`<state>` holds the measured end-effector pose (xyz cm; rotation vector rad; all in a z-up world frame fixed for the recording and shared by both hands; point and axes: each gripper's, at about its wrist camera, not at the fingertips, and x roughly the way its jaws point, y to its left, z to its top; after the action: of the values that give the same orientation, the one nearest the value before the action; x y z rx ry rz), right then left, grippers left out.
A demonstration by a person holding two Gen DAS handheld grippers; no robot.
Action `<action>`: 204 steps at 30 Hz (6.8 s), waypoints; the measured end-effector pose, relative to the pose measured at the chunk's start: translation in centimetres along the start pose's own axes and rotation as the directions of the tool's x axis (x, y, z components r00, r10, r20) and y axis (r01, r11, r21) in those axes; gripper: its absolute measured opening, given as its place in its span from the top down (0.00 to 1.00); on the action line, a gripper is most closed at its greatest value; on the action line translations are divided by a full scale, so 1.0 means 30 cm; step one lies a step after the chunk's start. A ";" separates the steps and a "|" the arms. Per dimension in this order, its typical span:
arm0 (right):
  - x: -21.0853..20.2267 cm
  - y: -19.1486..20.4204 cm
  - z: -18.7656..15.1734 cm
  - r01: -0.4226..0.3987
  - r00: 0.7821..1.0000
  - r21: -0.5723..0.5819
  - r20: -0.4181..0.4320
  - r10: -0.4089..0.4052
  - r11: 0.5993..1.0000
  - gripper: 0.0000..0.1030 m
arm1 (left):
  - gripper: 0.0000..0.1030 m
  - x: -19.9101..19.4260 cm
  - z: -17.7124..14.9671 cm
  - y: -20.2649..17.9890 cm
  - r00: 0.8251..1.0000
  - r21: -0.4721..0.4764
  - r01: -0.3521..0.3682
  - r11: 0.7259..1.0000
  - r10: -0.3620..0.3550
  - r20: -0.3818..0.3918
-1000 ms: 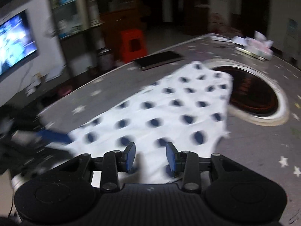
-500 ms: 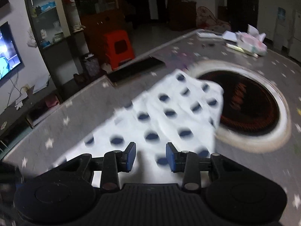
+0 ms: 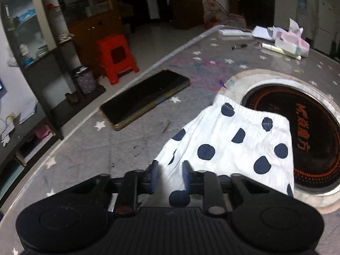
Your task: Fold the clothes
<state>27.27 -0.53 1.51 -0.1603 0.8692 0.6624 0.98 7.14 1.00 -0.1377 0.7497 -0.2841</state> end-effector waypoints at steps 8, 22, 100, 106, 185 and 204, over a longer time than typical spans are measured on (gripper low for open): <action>-0.028 -0.001 0.037 -0.039 0.997 0.038 0.066 0.036 0.999 0.98 | 0.65 -0.003 -0.006 0.007 1.000 -0.006 0.015 1.000 -0.015 0.006; -0.024 -0.082 0.049 -0.131 0.990 0.085 0.058 0.126 0.988 0.88 | 0.64 -0.002 0.008 0.010 1.000 -0.011 0.017 1.000 -0.017 -0.012; -0.475 -0.204 -0.047 -0.239 0.922 -0.036 0.306 0.239 0.970 0.92 | 0.50 -0.156 -0.002 0.038 0.989 -0.096 -0.149 0.984 0.149 -0.009; -0.642 -0.077 -0.190 -0.309 0.903 -0.118 0.276 0.330 0.944 0.92 | 0.41 -0.221 -0.070 0.032 0.985 -0.117 -0.174 0.978 0.174 -0.014; -0.842 0.213 -0.815 -0.358 0.909 -0.445 0.036 0.416 0.820 0.62 | 0.44 -0.274 -0.006 -0.127 0.987 -0.064 -0.031 0.997 0.041 0.157; -0.561 -0.082 -0.570 -0.050 0.990 -0.161 0.126 0.070 0.986 0.62 | 0.60 -0.193 -0.130 -0.164 0.996 0.027 0.082 0.996 -0.082 0.019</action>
<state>9.77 -17.08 2.76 -0.2307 0.6971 0.7900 -6.73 4.13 3.06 -0.1467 0.7207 -0.3702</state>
